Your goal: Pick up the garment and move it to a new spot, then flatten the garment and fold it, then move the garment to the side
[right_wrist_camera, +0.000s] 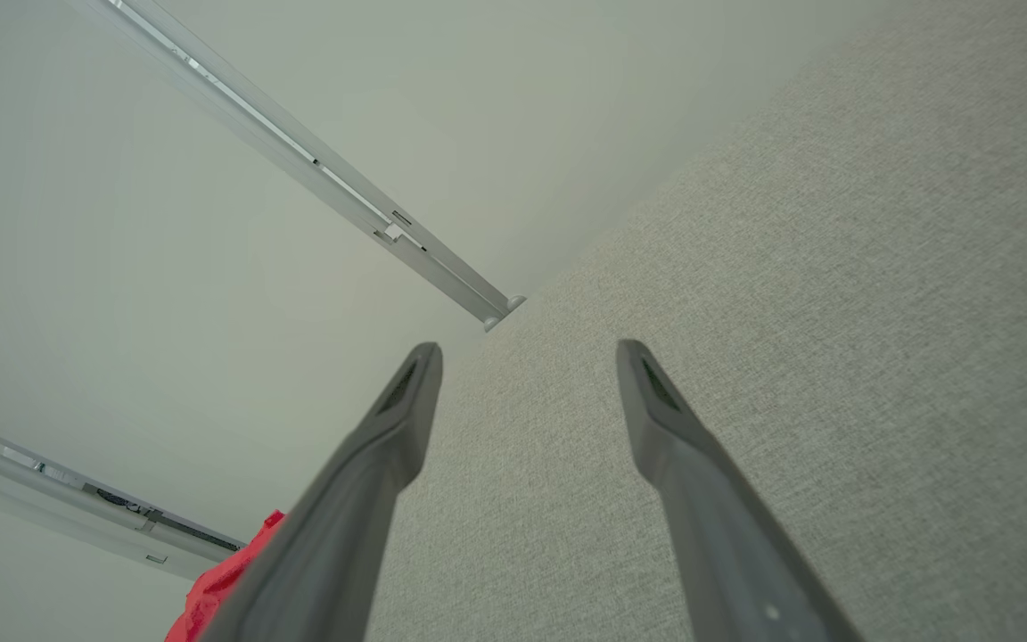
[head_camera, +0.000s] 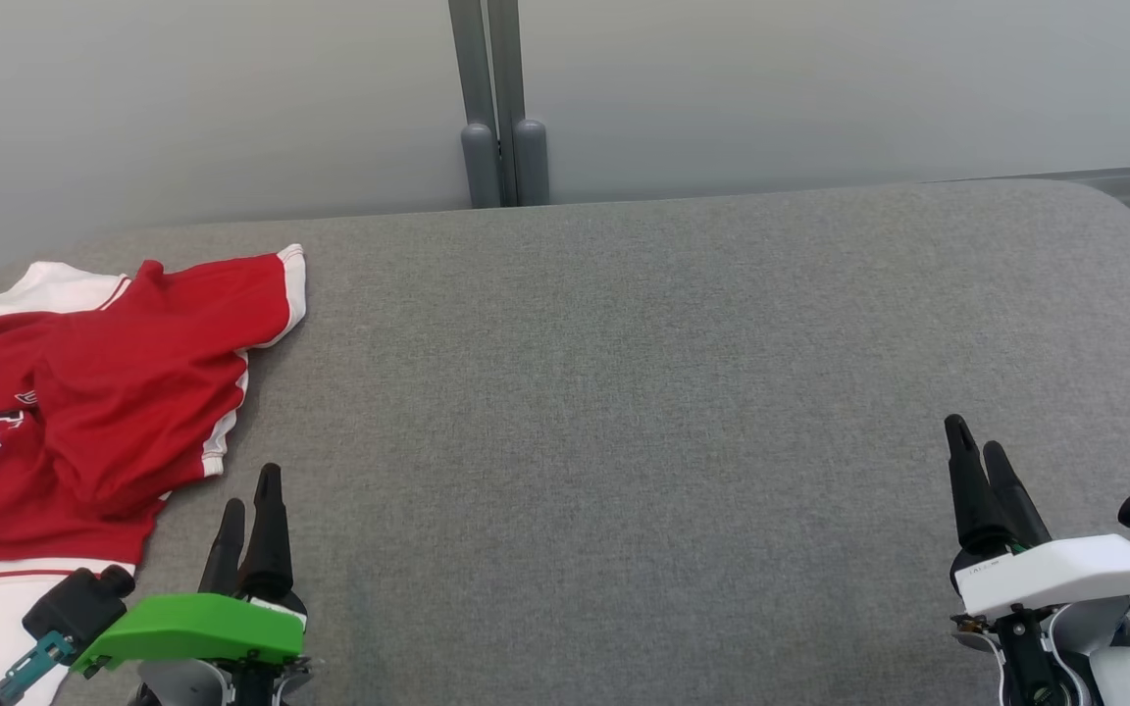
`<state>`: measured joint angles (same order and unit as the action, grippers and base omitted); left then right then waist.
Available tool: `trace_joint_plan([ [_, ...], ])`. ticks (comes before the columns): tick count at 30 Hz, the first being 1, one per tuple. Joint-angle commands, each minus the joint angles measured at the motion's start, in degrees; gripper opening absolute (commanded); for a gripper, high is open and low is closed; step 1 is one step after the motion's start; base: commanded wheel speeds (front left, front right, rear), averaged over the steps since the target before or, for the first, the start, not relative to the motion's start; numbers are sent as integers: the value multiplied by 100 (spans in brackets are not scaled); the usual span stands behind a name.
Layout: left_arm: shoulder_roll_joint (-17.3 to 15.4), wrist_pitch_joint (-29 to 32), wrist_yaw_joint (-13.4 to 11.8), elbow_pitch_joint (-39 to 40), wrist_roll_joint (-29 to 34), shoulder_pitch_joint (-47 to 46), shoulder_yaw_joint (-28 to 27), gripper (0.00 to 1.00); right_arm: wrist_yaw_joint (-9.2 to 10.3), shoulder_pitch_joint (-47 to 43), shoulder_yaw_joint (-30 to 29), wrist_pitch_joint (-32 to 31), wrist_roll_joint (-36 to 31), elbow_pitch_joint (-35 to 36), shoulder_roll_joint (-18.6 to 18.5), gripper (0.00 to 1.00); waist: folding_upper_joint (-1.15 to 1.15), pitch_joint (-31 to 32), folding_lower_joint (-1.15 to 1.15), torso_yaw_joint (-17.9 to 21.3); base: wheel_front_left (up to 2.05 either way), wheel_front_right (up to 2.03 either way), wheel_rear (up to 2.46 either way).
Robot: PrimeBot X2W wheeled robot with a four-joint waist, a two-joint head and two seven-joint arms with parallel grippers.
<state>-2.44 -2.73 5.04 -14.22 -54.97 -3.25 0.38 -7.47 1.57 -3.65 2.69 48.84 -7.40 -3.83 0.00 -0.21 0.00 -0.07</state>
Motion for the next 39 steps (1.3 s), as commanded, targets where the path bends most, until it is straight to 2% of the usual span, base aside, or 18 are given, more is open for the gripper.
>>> trace_joint_plan([
  [1,-54,-62,9,76,241,-47,25,100,-1,36,17,71,-236,111,-42,100,0,0,0,3,0,0,0],
  [18,-56,-374,-4,137,1609,69,130,100,-2,-64,71,381,-1649,267,-48,100,0,1,0,10,0,0,0],
  [39,-120,-692,72,204,3026,206,281,100,-2,-227,-14,700,-3061,298,-71,100,0,-4,0,33,0,0,0],
])
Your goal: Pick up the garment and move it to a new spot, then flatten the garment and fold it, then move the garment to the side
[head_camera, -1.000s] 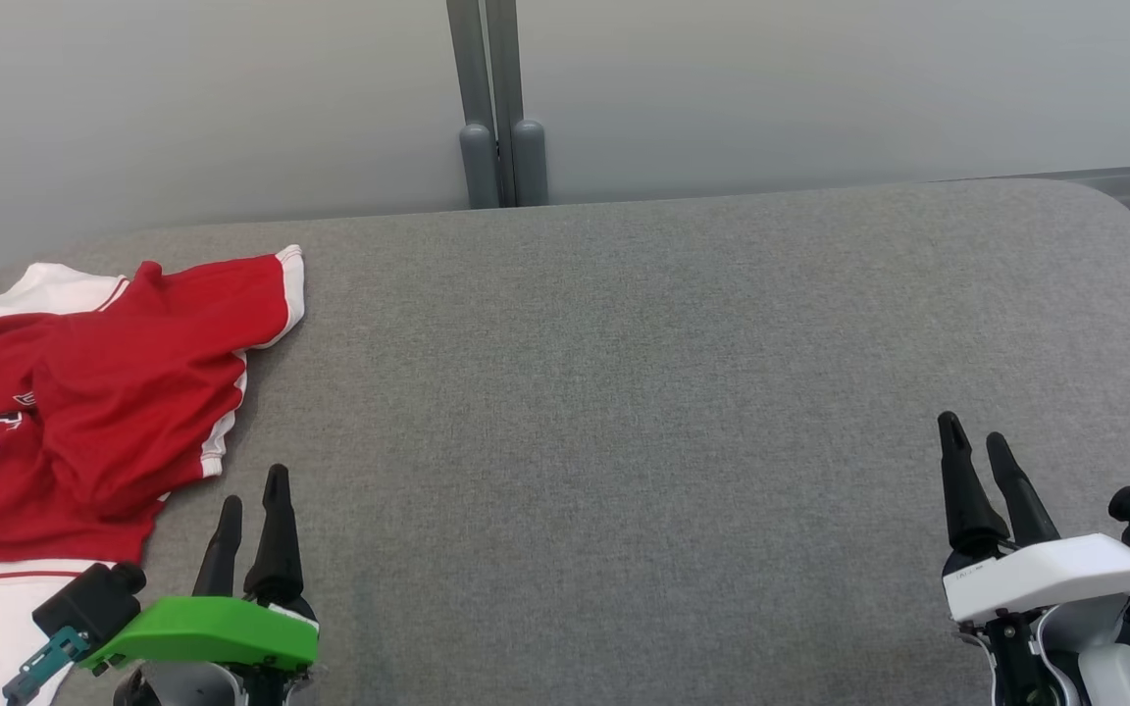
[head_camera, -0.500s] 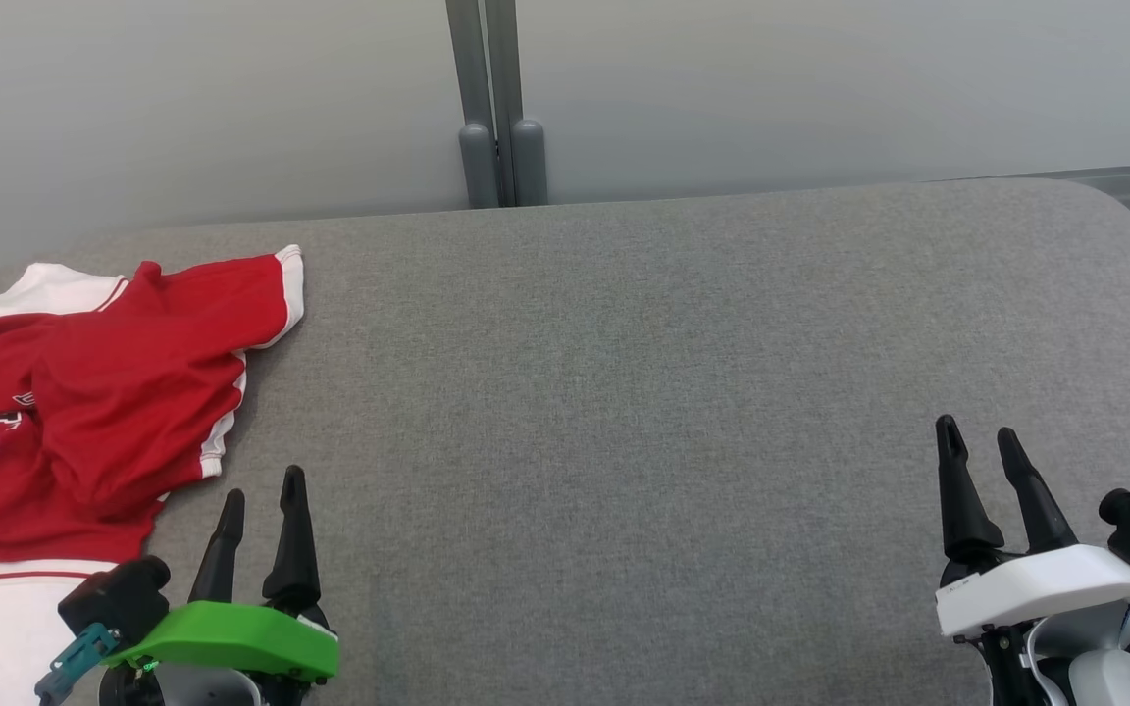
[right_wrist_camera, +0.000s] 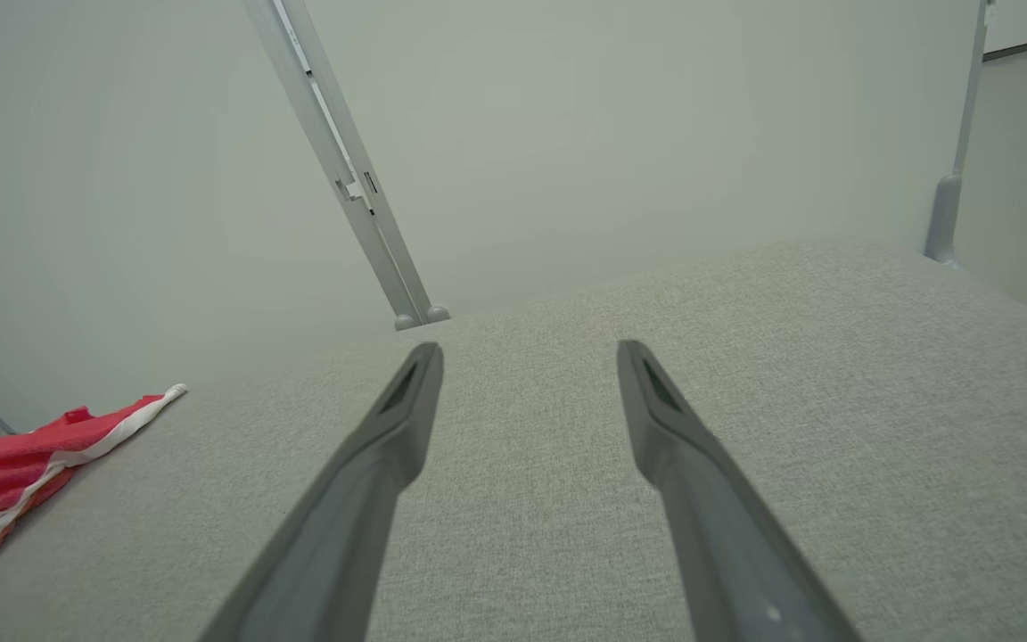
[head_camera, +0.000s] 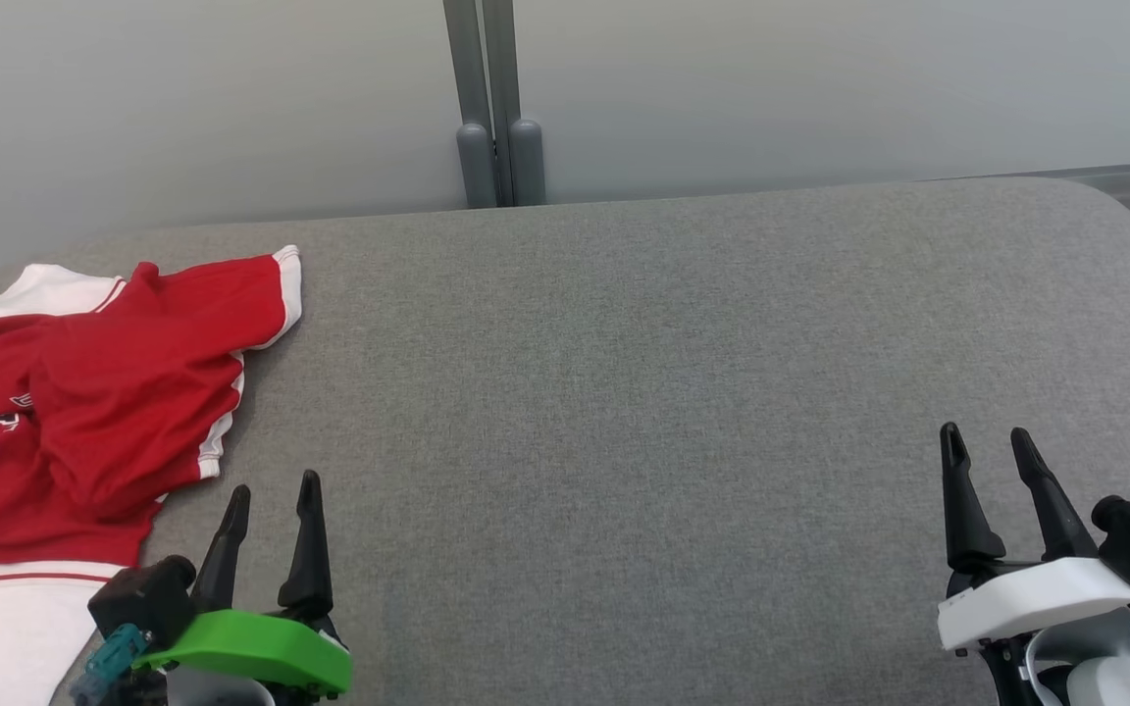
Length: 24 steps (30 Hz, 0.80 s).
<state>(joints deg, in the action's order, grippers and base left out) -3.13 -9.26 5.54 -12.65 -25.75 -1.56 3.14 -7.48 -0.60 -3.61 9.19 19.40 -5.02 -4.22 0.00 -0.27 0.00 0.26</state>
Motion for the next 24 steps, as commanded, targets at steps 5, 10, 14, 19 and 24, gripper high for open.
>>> trace_joint_plan([
  [5,-57,-109,28,-28,402,70,30,100,-1,-38,-49,122,-415,64,-27,100,0,8,0,4,0,0,0],
  [10,-65,-174,45,-96,652,69,55,100,-1,-75,-129,187,-684,46,-4,100,0,0,0,8,0,0,0],
  [14,-62,-224,42,-160,822,71,50,100,-1,-87,-204,238,-893,17,15,100,0,-5,0,12,0,0,0],
  [19,-45,-287,39,-223,989,80,-4,100,-1,-118,-303,295,-1084,1,47,100,0,-10,0,20,0,0,0],
  [24,-23,-349,73,-313,1105,96,-56,100,-2,-126,-392,359,-1192,-42,71,100,0,-14,0,26,0,0,0],
])
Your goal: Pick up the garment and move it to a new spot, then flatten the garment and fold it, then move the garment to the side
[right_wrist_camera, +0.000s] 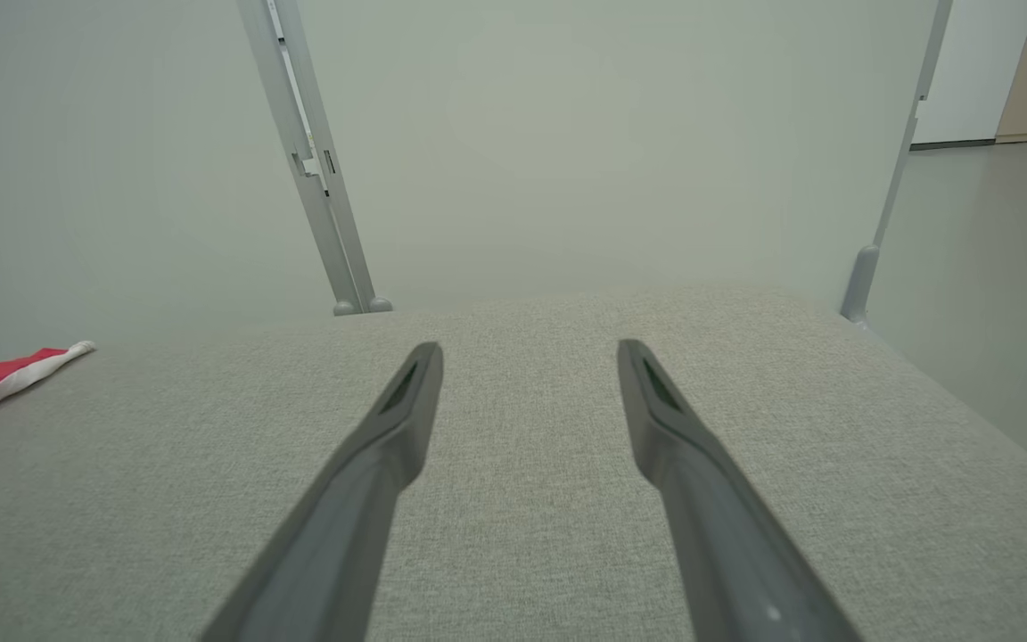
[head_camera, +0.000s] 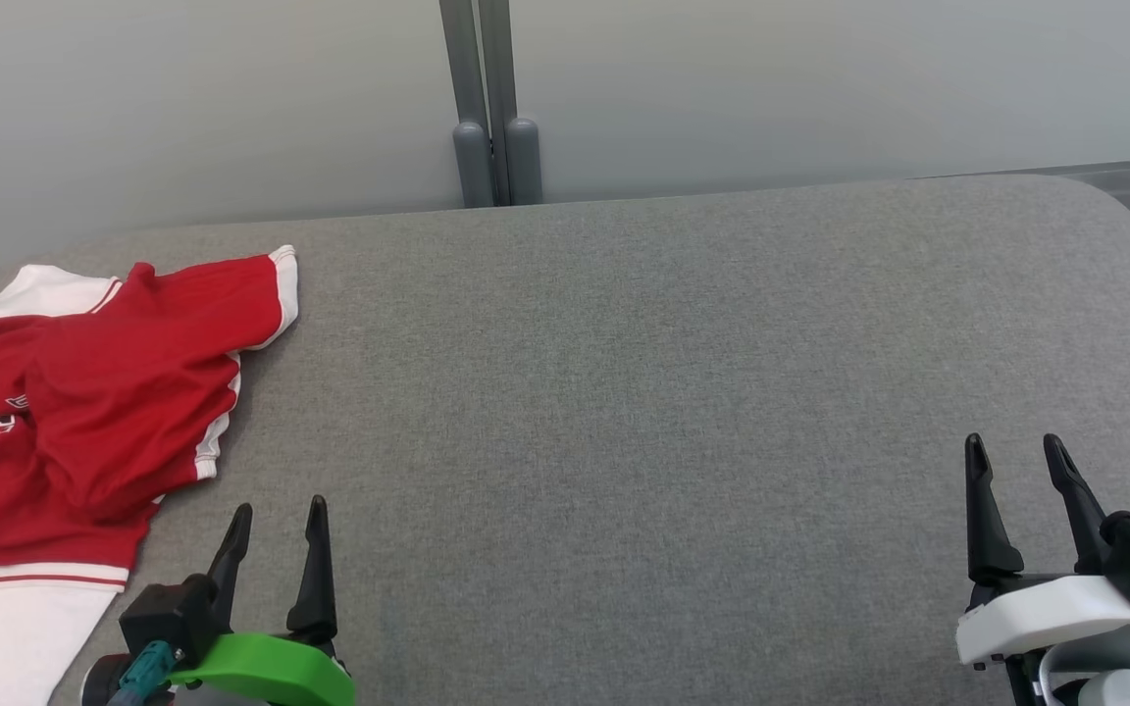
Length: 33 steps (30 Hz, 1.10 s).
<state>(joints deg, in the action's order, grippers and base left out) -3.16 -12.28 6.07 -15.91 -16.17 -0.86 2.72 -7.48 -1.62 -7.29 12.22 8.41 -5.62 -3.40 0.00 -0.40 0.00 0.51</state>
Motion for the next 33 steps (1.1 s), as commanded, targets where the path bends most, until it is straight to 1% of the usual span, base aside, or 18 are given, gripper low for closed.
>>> trace_joint_plan([
  [1,-15,-55,26,-6,144,32,-29,100,-2,-27,-37,67,-116,15,-8,100,0,-2,0,2,0,0,0],
  [5,2,-103,54,-72,75,41,-86,100,-2,-48,-84,113,-256,10,6,100,0,-11,0,-6,0,0,0],
  [23,22,-303,129,-235,743,98,-78,100,-1,-135,-177,306,-911,-113,34,100,0,3,0,-65,0,0,0],
  [26,21,-297,131,-258,613,105,-126,100,-1,-139,-154,305,-885,-141,36,100,0,3,0,-78,0,0,0],
  [33,22,-297,134,-278,556,103,-142,100,-1,-141,-129,303,-820,-221,40,100,0,20,0,-97,0,0,0],
])
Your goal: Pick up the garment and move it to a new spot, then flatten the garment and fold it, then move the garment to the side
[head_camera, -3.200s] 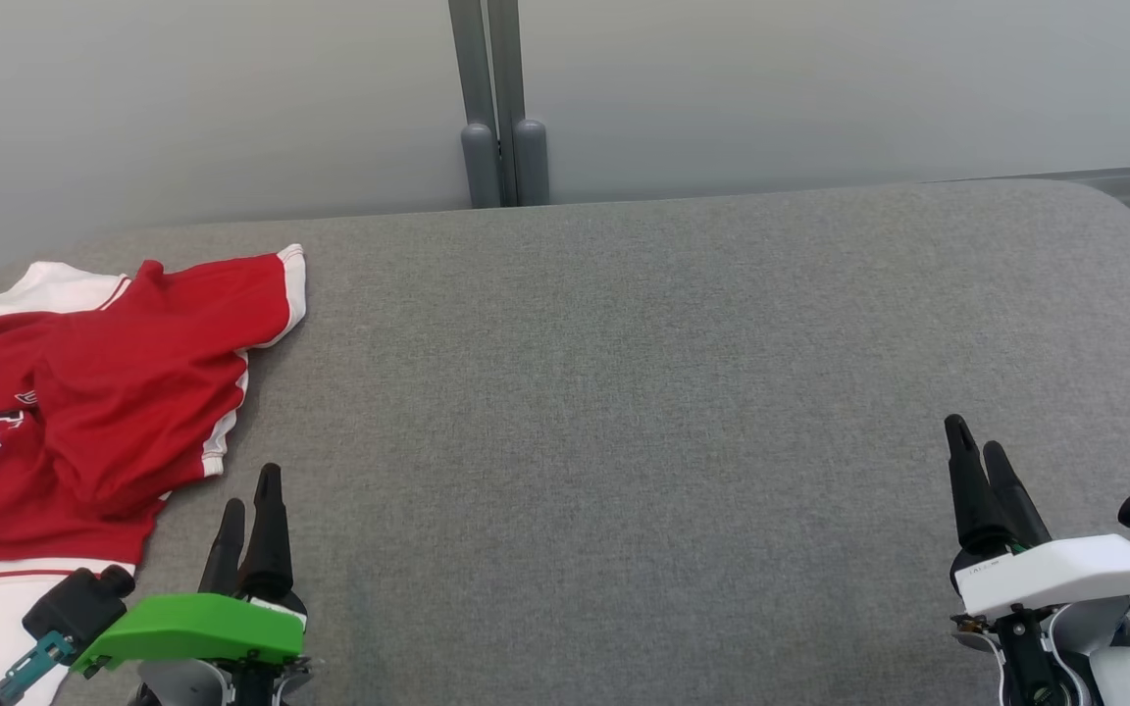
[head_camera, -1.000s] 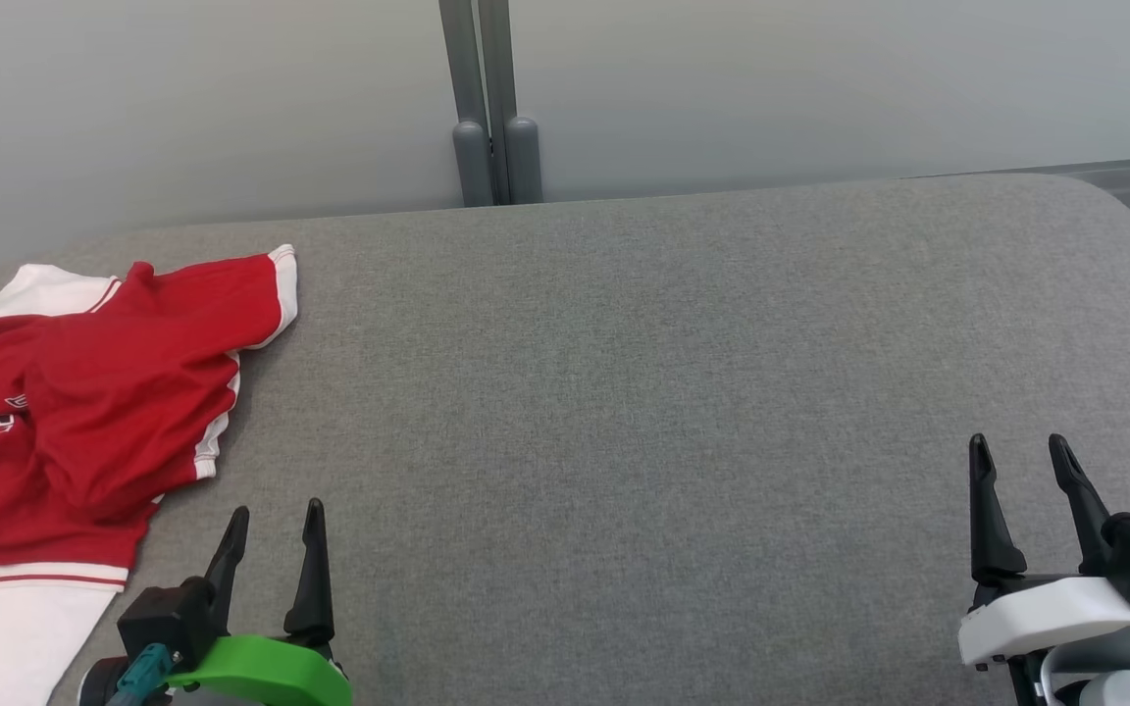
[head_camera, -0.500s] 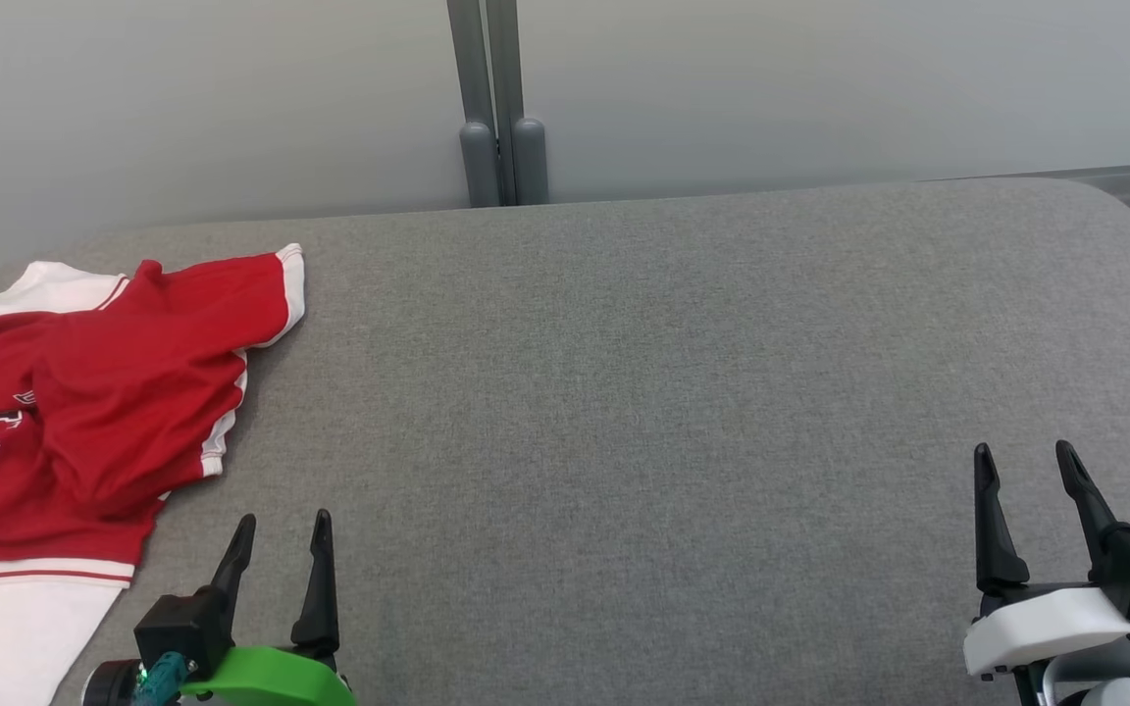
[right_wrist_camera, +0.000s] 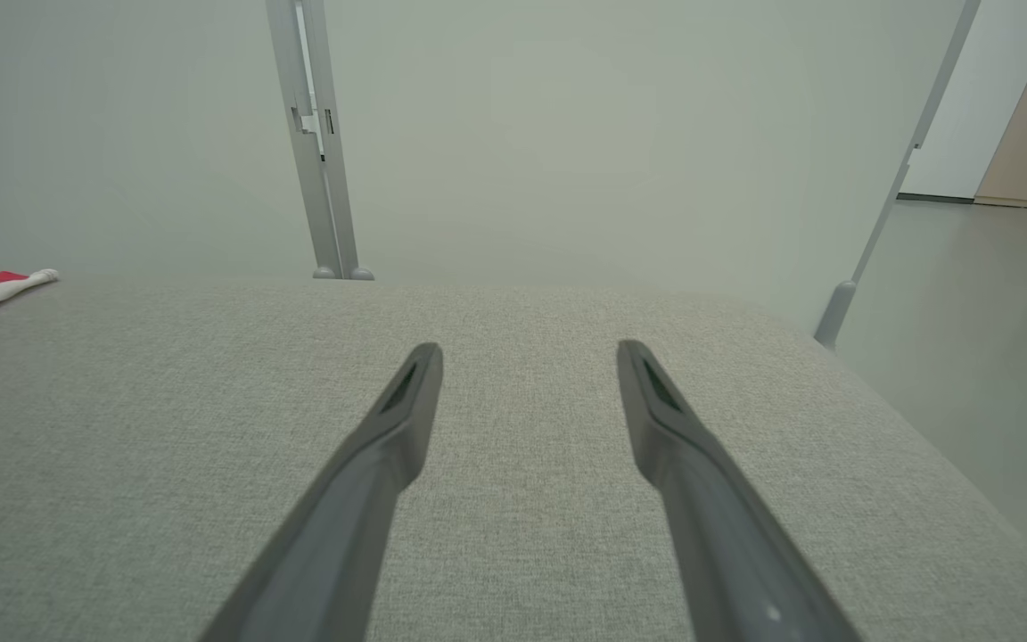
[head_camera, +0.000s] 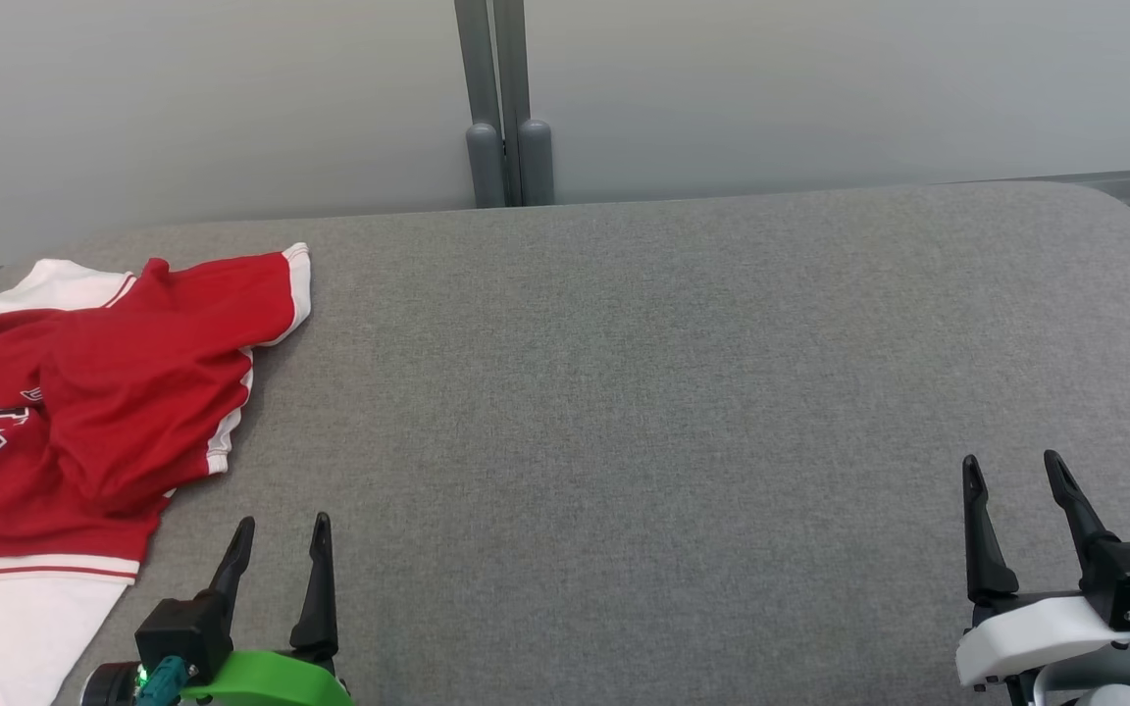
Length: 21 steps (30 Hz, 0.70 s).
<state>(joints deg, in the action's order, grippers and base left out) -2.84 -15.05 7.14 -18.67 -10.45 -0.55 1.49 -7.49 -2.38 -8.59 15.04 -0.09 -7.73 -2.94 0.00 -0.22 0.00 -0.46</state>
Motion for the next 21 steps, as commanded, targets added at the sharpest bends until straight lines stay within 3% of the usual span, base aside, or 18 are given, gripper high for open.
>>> trace_joint_plan([
  [1,-10,-20,27,-4,-24,78,-20,100,0,-65,1,22,51,-21,-5,100,0,5,0,0,0,0,0],
  [15,-10,-20,30,-7,-20,19,6,100,0,-80,-6,21,107,-88,1,100,0,17,0,-46,0,0,0],
  [21,-14,-19,-6,-11,-43,-113,108,100,0,-184,-53,21,100,-50,0,100,0,69,0,-596,0,0,0],
])
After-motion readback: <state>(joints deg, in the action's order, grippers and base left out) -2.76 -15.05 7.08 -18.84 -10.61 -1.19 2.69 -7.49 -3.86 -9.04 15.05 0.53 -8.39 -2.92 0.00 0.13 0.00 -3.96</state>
